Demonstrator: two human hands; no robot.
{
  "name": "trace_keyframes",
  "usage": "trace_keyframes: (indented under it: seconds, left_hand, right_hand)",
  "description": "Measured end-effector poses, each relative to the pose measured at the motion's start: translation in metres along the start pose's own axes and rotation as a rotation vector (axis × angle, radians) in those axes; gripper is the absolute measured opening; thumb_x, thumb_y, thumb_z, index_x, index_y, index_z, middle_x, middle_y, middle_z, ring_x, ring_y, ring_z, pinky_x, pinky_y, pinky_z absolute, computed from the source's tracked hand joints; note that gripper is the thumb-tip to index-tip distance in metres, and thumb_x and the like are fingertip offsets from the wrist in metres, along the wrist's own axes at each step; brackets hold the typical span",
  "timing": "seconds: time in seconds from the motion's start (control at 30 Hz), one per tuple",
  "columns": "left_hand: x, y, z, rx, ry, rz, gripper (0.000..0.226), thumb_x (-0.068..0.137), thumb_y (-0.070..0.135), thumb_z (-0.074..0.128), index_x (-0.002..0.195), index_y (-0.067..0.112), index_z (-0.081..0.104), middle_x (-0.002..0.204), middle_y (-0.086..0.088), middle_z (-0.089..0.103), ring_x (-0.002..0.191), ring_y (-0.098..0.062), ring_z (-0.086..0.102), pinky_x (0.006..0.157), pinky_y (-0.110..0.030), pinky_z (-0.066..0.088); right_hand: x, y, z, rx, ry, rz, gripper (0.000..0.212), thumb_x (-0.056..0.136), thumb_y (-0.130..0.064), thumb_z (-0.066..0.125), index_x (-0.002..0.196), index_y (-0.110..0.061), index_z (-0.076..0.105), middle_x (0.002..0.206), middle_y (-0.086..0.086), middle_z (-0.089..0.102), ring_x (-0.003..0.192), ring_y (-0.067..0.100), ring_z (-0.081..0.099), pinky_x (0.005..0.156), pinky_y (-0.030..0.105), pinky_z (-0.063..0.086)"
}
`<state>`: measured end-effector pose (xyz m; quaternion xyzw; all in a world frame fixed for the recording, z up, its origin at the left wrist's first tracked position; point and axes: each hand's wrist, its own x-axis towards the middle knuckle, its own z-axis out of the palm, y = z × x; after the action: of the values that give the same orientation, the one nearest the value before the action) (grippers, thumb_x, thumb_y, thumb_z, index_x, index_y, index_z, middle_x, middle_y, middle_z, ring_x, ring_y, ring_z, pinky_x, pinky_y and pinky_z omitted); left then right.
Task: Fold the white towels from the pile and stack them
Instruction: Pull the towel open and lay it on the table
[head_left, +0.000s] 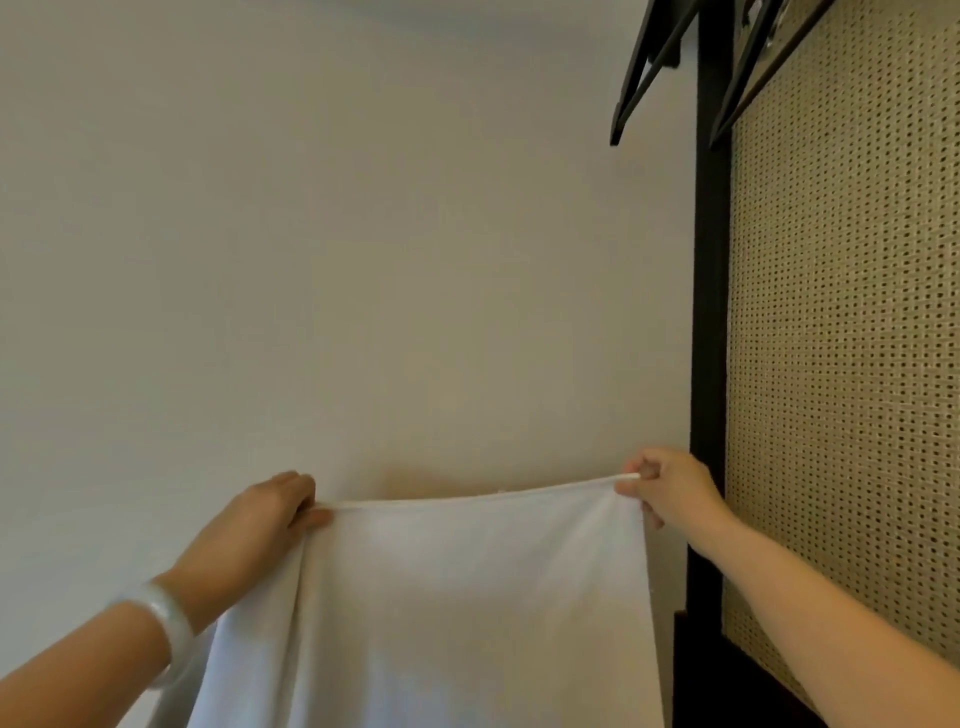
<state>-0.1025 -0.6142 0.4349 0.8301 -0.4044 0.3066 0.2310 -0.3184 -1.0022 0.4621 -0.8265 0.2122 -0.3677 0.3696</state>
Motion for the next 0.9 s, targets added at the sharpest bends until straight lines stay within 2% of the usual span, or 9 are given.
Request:
trace_keyframes:
  seconds: [0.07, 0.13, 0.2, 0.3, 0.43, 0.5, 0.63, 0.77, 0.9]
  left_hand:
    - [-0.022, -0.008, 0.015, 0.006, -0.047, -0.040, 0.033, 0.092, 0.033, 0.065, 0.068, 0.018, 0.046, 0.067, 0.005, 0.047, 0.060, -0.013, 0.049, 0.061, -0.036, 0.043]
    - [-0.043, -0.017, 0.028, 0.005, -0.087, -0.077, 0.034, 0.091, 0.032, 0.065, 0.068, 0.018, 0.046, 0.067, 0.006, 0.048, 0.060, -0.013, 0.048, 0.060, -0.034, 0.042]
    - [-0.065, -0.027, 0.038, 0.006, -0.150, -0.107, 0.033, 0.092, 0.030, 0.066, 0.068, 0.019, 0.045, 0.068, 0.006, 0.048, 0.061, -0.012, 0.048, 0.061, -0.032, 0.040]
    - [-0.096, -0.040, 0.051, -0.001, -0.276, -0.127, 0.031, 0.092, 0.028, 0.066, 0.069, 0.023, 0.045, 0.070, 0.005, 0.050, 0.064, -0.009, 0.050, 0.063, -0.027, 0.041]
    - [-0.134, -0.047, 0.067, -0.069, -0.394, -0.107, 0.016, 0.090, 0.023, 0.068, 0.080, 0.029, 0.058, 0.078, 0.011, 0.059, 0.074, -0.003, 0.056, 0.070, -0.020, 0.043]
    - [-0.150, -0.048, 0.076, -0.072, -0.437, -0.096, 0.008, 0.092, 0.024, 0.066, 0.087, 0.029, 0.063, 0.084, 0.013, 0.061, 0.079, -0.003, 0.058, 0.073, -0.018, 0.043]
    - [-0.172, -0.046, 0.093, -0.053, -0.504, -0.123, 0.010, 0.097, 0.028, 0.056, 0.088, 0.028, 0.060, 0.088, 0.010, 0.058, 0.081, -0.006, 0.056, 0.073, -0.019, 0.040]
    - [-0.171, -0.038, 0.107, -0.047, -0.397, -0.267, 0.020, 0.101, 0.030, 0.048, 0.084, 0.022, 0.054, 0.085, 0.005, 0.055, 0.077, -0.012, 0.052, 0.069, -0.025, 0.036]
    - [-0.161, -0.028, 0.120, -0.169, -0.287, -0.439, 0.027, 0.102, 0.030, 0.046, 0.078, 0.017, 0.049, 0.082, 0.001, 0.057, 0.074, -0.015, 0.053, 0.066, -0.027, 0.038]
  right_hand:
    - [-0.010, 0.019, 0.018, -0.071, -0.089, 0.038, 0.014, 0.087, -0.018, 0.074, 0.090, -0.011, 0.062, 0.079, 0.004, 0.063, 0.067, 0.013, 0.059, 0.063, 0.027, 0.046]
    - [-0.021, 0.036, 0.035, -0.134, -0.157, 0.061, 0.018, 0.088, -0.026, 0.074, 0.090, -0.017, 0.058, 0.088, 0.001, 0.060, 0.080, 0.012, 0.056, 0.066, 0.022, 0.041]
    - [-0.034, 0.053, 0.050, -0.126, -0.239, 0.060, 0.018, 0.089, -0.029, 0.072, 0.085, -0.017, 0.058, 0.084, 0.002, 0.060, 0.079, 0.015, 0.057, 0.066, 0.024, 0.041]
    - [-0.057, 0.076, 0.066, 0.017, -0.365, 0.077, 0.017, 0.090, -0.020, 0.071, 0.087, -0.007, 0.059, 0.078, 0.013, 0.064, 0.073, 0.023, 0.062, 0.067, 0.027, 0.048]
    - [-0.082, 0.101, 0.087, 0.167, -0.294, 0.119, 0.005, 0.085, -0.008, 0.073, 0.087, -0.011, 0.070, 0.073, 0.000, 0.072, 0.070, 0.014, 0.065, 0.059, 0.012, 0.047]
    - [-0.090, 0.111, 0.097, 0.240, -0.276, 0.169, 0.011, 0.086, -0.004, 0.072, 0.088, -0.015, 0.075, 0.078, -0.002, 0.075, 0.072, 0.007, 0.068, 0.059, 0.009, 0.046]
    - [-0.087, 0.121, 0.098, 0.319, -0.191, 0.219, 0.019, 0.085, 0.003, 0.070, 0.085, -0.015, 0.075, 0.084, -0.001, 0.073, 0.081, 0.011, 0.065, 0.070, 0.018, 0.046]
    - [-0.069, 0.118, 0.092, 0.281, -0.116, 0.187, 0.018, 0.081, 0.005, 0.072, 0.084, -0.012, 0.074, 0.077, -0.006, 0.070, 0.070, 0.001, 0.060, 0.061, 0.002, 0.041]
    - [-0.050, 0.121, 0.087, 0.229, -0.062, 0.230, 0.014, 0.083, 0.005, 0.071, 0.089, -0.008, 0.074, 0.071, 0.005, 0.064, 0.047, 0.004, 0.054, 0.043, 0.011, 0.041]
